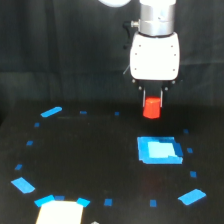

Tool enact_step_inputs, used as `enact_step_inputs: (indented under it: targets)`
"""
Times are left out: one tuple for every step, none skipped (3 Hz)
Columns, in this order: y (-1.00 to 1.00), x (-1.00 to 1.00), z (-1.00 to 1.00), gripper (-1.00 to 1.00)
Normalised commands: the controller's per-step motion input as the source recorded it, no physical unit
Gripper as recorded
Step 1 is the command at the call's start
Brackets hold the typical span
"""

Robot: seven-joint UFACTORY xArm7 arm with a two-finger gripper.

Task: Pick up the red object from the table

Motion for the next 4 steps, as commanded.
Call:
enact_step_inputs:
  targets:
    - [-1.00,-0.70,0.89,-1.00]
    - [0.12,-0.15,-1.00,-0.43]
    - [0.41,-0.20,-0.93,-1.00]
    - [-0.67,-0.38,0.89,-0.45]
